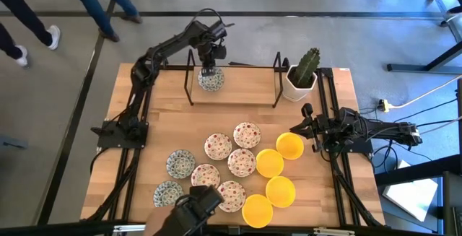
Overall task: Pick & Place Mini bowls
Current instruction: Put the blue patterned bowl on the shelf
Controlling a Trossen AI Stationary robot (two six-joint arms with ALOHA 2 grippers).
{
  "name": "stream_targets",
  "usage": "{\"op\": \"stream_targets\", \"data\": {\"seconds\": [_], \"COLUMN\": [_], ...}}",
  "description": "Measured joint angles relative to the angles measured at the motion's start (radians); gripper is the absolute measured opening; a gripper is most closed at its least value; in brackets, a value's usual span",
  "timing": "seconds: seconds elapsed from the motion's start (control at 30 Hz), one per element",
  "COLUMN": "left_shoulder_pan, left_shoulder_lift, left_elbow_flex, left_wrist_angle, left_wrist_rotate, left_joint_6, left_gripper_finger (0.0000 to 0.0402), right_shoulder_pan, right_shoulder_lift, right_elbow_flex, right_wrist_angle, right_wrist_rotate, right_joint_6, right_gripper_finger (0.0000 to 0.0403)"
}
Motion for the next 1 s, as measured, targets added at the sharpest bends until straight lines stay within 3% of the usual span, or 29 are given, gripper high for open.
{"op": "stream_targets", "data": {"seconds": [0.43, 0.8, 1.0], "left_shoulder_pan": [0.006, 0.025, 0.028], "left_shoulder_lift": [0.011, 0.006, 0.011], "left_elbow_flex": [0.0, -0.079, -0.083], "left_wrist_angle": [0.019, 0.06, 0.082], "left_wrist_rotate": [0.054, 0.081, 0.056], "left_joint_6": [0.001, 0.0, -0.006], "left_gripper_finger": [0.0004, 0.0006, 0.0024], "right_shoulder_pan": [0.0, 0.0, 0.0], "right_shoulder_lift": [0.0, 0.0, 0.0], "right_elbow_flex": [0.0, 0.0, 0.0], "right_wrist_angle": [0.0, 0.0, 0.0], "right_wrist_rotate": [0.0, 0.0, 0.0], "right_joint_6": [0.002, 0.002, 0.002], "right_gripper_finger": [0.0029, 0.0029, 0.0029]}}
